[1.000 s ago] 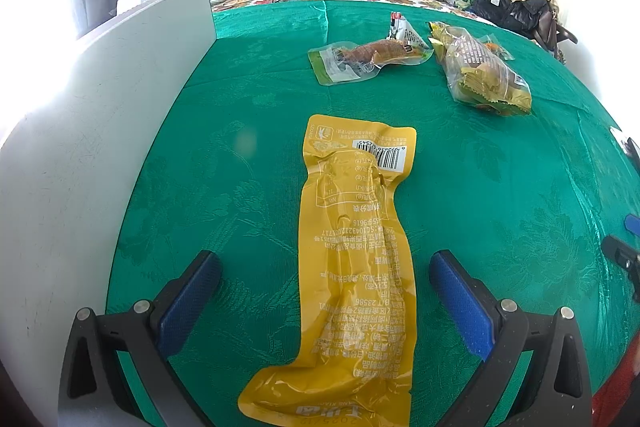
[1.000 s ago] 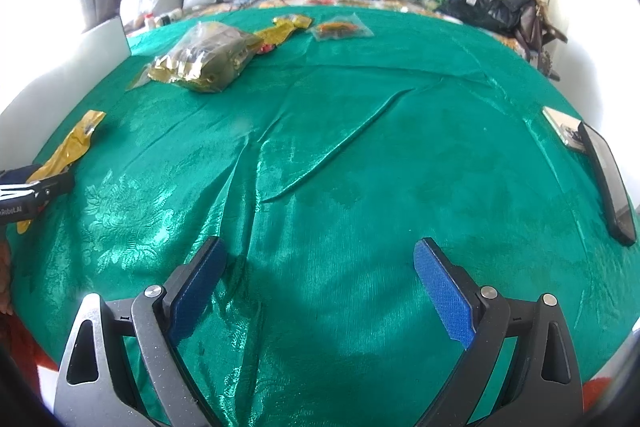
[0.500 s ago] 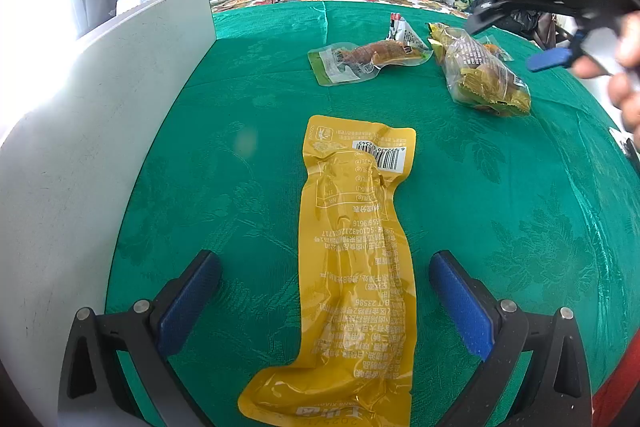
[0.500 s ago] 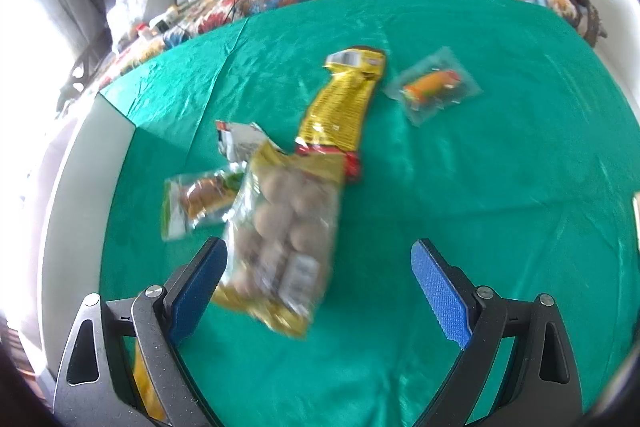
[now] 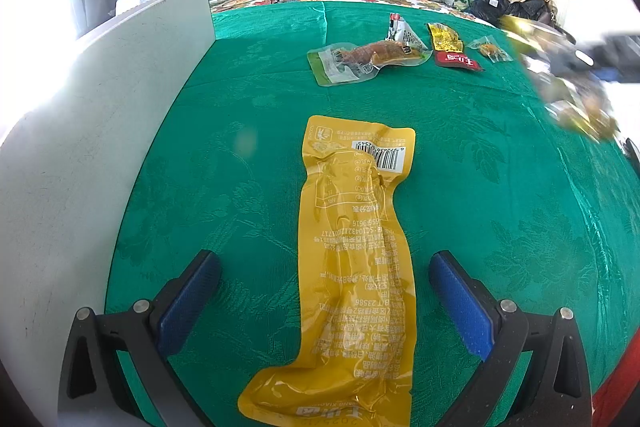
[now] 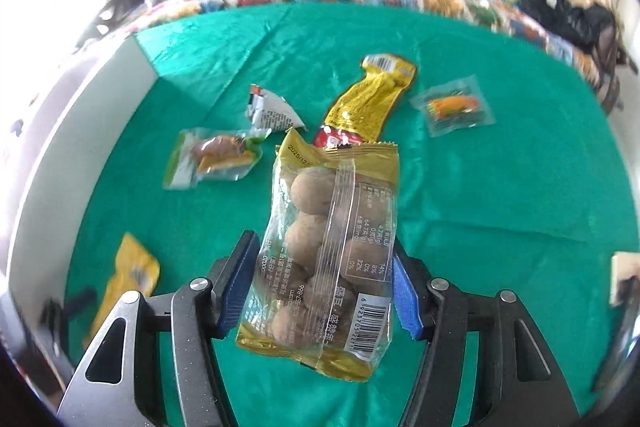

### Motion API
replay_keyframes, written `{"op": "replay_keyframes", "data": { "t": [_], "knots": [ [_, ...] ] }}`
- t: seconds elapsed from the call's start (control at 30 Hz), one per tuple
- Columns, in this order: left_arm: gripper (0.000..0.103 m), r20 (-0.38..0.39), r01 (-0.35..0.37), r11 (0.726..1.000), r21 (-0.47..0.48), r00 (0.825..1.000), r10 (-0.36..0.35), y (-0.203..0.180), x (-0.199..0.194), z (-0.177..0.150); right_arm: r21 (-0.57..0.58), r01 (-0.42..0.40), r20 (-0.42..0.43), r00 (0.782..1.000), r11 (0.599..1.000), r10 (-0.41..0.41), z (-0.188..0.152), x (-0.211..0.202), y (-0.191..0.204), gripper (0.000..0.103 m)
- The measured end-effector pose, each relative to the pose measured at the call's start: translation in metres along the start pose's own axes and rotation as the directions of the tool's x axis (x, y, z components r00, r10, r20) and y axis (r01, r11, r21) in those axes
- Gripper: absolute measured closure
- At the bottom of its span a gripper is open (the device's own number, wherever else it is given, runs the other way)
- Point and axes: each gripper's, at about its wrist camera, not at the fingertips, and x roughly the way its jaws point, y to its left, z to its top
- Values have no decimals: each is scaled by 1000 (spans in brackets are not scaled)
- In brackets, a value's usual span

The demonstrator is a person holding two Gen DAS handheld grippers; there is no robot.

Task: Organize snacks
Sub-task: 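Lift the clear snack bag with the right gripper and hold it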

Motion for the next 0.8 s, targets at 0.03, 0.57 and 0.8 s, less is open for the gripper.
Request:
{"op": "replay_keyframes", "data": {
  "t": [0.03, 0.57, 0.8],
  "knots": [
    [0, 0, 0, 1000, 0, 1000, 0, 0, 0, 0, -10, 15, 14, 1000, 1000, -15, -16, -10, -3, 39],
    [0, 1, -1, 1000, 0, 1000, 1, 0, 0, 0, 56, 78, 92, 992, 995, -83, -122, 17, -19, 11],
    [0, 2, -1, 1000, 0, 1000, 1, 0, 1, 1, 63, 82, 96, 992, 995, -88, -119, 22, -21, 10]
  ]
}}
